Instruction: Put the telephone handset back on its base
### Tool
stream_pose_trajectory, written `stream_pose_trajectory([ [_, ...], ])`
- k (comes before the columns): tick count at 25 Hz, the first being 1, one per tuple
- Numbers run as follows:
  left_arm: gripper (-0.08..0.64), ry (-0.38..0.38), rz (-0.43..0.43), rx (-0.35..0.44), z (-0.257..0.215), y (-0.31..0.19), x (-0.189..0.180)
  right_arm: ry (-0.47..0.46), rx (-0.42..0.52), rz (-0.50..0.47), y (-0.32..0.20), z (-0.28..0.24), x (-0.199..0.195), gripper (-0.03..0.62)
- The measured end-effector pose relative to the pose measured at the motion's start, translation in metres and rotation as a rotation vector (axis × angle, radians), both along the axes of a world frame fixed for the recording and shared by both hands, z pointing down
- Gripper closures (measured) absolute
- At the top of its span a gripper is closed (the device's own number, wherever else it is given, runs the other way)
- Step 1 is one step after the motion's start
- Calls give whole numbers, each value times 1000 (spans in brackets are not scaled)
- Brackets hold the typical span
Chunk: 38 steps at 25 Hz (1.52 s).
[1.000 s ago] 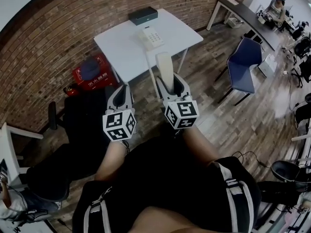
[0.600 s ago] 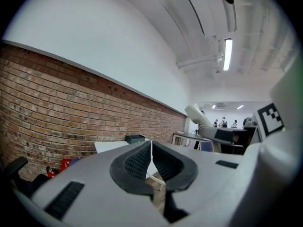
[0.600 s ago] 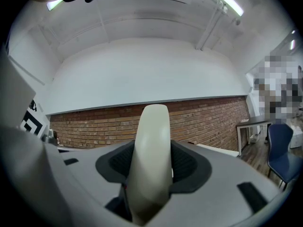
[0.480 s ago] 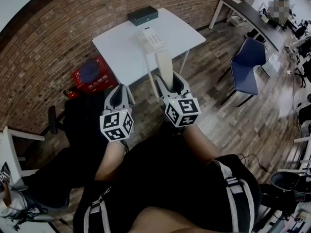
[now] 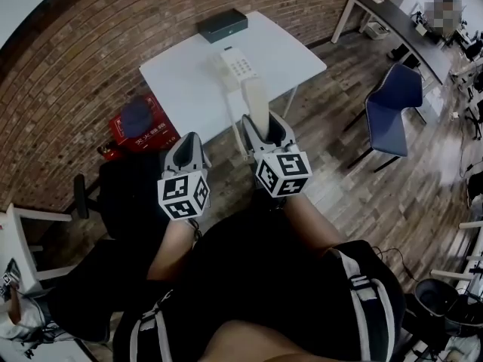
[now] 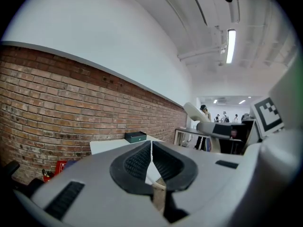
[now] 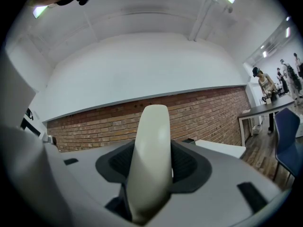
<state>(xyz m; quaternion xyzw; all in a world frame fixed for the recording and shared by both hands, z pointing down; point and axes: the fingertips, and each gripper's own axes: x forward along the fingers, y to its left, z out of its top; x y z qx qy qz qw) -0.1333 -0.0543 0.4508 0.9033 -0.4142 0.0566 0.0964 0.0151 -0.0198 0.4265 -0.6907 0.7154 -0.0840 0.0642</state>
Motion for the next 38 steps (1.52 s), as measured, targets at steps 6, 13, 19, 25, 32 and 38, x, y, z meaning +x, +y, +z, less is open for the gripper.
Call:
stream_pose_trajectory([
  [6, 551, -25, -10, -20, 2, -40, 31, 8, -12, -34, -47, -1, 24, 391],
  [13, 551, -48, -47, -47, 3, -91, 66, -1, -39, -87, -100, 2, 57, 391],
  [19, 551, -53, -80, -72, 5, -132, 103, -9, -74, -141, -145, 9, 86, 391],
  [25, 551, -53, -106, -77, 4, -171, 147, -9, -92, -192, -188, 13, 122, 390],
  [32, 551, -42, -164, -76, -1, -207, 177, -7, -110, -273, -232, 16, 146, 390],
  [38, 551, -54, -194, -78, -1, -228, 180, -6, -143, -315, -262, 26, 145, 390],
])
